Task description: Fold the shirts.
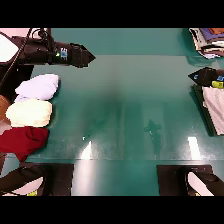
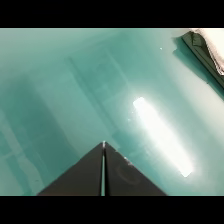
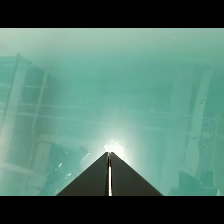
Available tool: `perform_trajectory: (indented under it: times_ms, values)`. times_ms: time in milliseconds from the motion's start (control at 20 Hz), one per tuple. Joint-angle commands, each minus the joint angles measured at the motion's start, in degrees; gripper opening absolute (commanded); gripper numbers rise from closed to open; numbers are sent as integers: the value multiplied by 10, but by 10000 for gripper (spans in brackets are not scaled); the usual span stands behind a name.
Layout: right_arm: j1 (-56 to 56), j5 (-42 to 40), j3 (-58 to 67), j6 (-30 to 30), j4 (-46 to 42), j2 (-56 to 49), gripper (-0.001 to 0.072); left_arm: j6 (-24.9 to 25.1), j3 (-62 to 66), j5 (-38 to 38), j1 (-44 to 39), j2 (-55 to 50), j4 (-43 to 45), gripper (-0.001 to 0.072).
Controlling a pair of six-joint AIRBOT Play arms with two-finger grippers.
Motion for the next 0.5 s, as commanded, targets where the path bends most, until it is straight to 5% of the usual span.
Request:
perform_trajectory:
  times_ms: [0,150,250,450]
  values:
    - [0,4,1,0,0,0,17,-2,0,4,0,0,-2,23]
    - [0,6,1,0,0,0,16,9,0,29,0,0,38,33]
    - [0,7,1,0,0,0,17,-14,0,24,1,-2,165,561]
    - [0,9,1,0,1,0,17,-119,-16,-38,66,-29,398,549]
